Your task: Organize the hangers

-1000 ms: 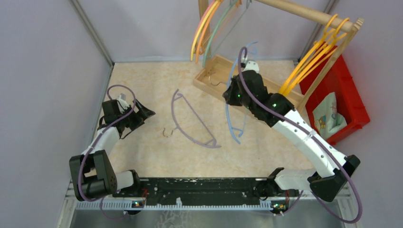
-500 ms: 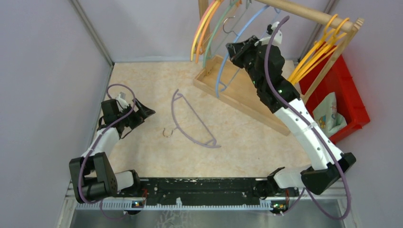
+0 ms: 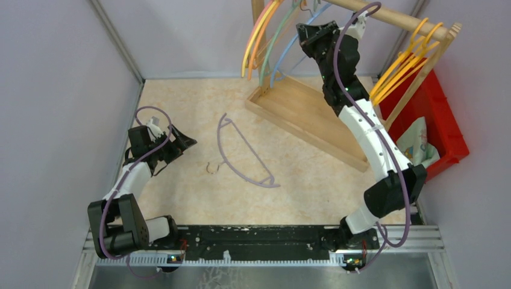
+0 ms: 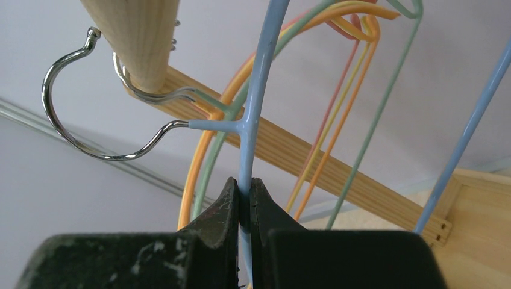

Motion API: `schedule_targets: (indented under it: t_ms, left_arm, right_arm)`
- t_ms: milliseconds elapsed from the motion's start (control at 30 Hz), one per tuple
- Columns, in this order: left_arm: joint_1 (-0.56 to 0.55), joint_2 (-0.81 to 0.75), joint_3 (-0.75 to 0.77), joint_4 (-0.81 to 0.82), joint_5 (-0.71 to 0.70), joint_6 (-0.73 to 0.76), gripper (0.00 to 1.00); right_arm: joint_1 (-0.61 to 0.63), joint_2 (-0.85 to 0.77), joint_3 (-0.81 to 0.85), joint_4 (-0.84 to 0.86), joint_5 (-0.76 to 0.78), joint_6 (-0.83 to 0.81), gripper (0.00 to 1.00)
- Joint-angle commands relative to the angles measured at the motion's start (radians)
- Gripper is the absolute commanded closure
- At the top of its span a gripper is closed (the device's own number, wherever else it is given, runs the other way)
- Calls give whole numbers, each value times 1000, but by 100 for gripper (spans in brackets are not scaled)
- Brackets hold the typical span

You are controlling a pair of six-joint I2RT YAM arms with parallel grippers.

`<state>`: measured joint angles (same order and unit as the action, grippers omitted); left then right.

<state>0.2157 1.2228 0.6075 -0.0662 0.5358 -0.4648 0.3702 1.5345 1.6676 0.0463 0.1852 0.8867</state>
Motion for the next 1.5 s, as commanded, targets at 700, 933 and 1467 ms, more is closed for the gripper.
schedule_targets:
  t_ms: [700,933,1467]
  left_arm:
    - [-2,9,9,-2,-23,36,1]
    - [-2,5,10,-4,-35,38,1]
    - [-2,-14,5,-10,-39,41,1]
  right_arm:
    - [-91,129,125,93,31,246,100]
    - [-110,141,149,0,9,290,100]
    - [-113,-68,-35,6,-25,263,38]
